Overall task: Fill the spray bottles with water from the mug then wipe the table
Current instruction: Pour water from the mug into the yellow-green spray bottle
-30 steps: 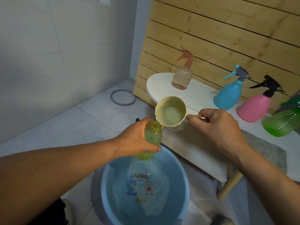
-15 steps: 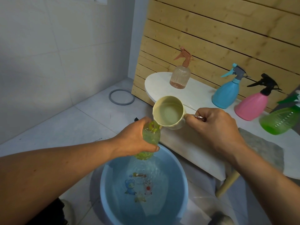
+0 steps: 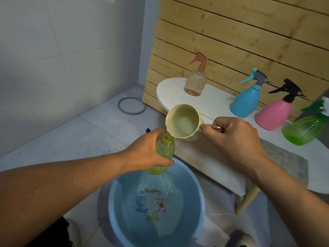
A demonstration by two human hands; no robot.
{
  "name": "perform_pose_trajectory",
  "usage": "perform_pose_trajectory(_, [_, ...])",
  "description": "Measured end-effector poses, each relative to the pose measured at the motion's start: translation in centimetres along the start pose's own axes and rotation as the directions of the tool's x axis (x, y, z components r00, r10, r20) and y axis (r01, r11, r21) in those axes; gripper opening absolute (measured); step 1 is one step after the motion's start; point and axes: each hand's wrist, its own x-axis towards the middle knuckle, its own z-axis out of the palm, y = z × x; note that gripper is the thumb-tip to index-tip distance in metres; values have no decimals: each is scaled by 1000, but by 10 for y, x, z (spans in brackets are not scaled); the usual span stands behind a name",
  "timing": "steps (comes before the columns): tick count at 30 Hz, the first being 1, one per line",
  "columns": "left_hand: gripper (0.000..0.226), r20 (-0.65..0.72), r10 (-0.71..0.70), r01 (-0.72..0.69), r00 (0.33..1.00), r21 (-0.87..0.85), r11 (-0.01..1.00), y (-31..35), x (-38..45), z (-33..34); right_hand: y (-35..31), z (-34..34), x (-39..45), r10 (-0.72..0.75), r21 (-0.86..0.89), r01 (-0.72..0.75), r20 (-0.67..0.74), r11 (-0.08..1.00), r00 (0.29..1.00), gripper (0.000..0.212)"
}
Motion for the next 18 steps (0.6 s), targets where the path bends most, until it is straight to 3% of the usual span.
perform_pose_trajectory(18, [67,5,17,-17,1000,-17,1000,-1,-1,3,0,2,-2,-64,-34,63,-35,997,997,44])
